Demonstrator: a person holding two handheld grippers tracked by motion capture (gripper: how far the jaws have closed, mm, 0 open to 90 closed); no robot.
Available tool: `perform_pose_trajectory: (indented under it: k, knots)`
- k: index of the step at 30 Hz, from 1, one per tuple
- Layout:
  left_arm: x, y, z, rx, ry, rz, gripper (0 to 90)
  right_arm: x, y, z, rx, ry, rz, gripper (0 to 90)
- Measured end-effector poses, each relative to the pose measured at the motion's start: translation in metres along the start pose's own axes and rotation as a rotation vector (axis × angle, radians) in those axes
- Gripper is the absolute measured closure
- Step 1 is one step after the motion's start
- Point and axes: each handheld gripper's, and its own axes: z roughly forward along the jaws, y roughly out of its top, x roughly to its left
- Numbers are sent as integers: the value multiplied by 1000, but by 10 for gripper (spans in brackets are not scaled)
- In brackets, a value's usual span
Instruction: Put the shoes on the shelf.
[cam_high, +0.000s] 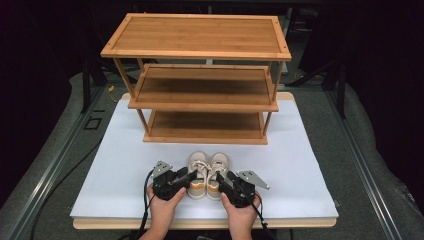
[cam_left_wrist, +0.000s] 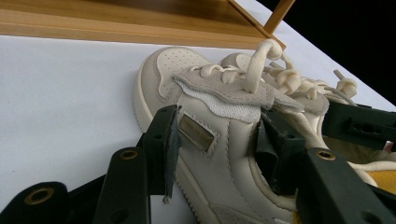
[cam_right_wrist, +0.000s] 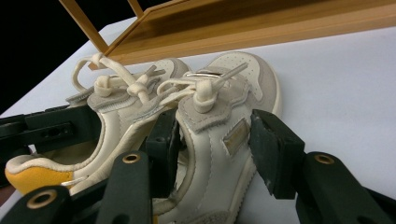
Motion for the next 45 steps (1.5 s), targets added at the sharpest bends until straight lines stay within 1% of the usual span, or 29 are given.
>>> perform_pose_trajectory:
  k: [1,2,3,4,7,9,11,12,13,16,17,18,19,21,24,25,26,29,30,32,34,36,38,39,40,41,42,45]
  knots:
    - [0,0,0,0,1,0,527,1,-1,0,-8,-10,-10,532]
    - [0,0,0,-1,3,1,527,1,-1,0,-10,-6,-16,534]
    - [-1,0,0,-2,1,-1,529,2,-2,1,-25,-18,-13,540]
    - [-1,0,0,-2,0,-5,530,2,-2,1,-18,-20,-14,543]
    - [0,-1,1,-5,-6,-17,535,1,-1,1,-16,-10,-2,549]
    - [0,-1,0,-9,-8,-22,537,1,-2,2,-25,-10,3,551]
    - [0,-2,0,-15,-9,-27,540,1,-1,1,-13,-9,1,555]
    - [0,-2,0,-13,-7,-24,541,0,-1,2,-22,-4,3,557]
    - [0,-2,0,-13,-6,-25,543,0,-1,1,-8,-4,3,557]
    - [0,-2,0,-14,-5,-27,547,0,0,1,-8,4,7,560]
    - [0,-2,0,-14,-4,-27,548,0,0,1,-10,4,6,561]
    - [0,-1,0,-14,-5,-28,549,1,-1,2,-25,-3,11,561]
    - [0,-1,0,-13,-7,-30,550,1,0,1,-14,-3,12,562]
    - [0,0,1,-9,-8,-36,551,1,0,1,-16,-3,21,564]
    - [-2,1,0,-9,2,-28,552,1,0,1,-19,2,24,565]
    - [-2,1,0,-10,3,-30,552,2,0,2,-30,-2,26,565]
    - [-2,1,-1,-10,4,-31,552,2,0,2,-20,-2,25,565]
    - [-1,2,-2,-13,9,-28,552,3,1,2,-19,3,29,565]
    - [-1,3,-3,-13,8,-30,552,4,1,2,-22,-4,30,565]
    - [-2,5,-4,-18,11,-29,552,5,2,3,-27,2,30,565]
    - [-2,7,-5,-23,10,-30,552,7,4,2,-28,-1,29,565]
    - [-2,9,-6,-27,9,-30,552,7,7,1,-33,9,27,564]
    - [-3,12,-8,-30,8,-30,552,9,9,1,-39,-10,25,564]
    - [-3,13,-8,-31,7,-29,552,9,11,0,-35,28,22,564]
    - [-4,15,-9,-33,7,-29,552,10,12,-1,-35,27,23,564]
    - [-4,16,-10,-36,7,-28,552,11,14,-1,-41,9,21,564]
    - [-4,18,-11,-37,7,-24,552,12,15,-1,-44,6,22,564]
    - [-6,22,-14,-46,4,-31,552,13,20,-4,-46,24,18,564]
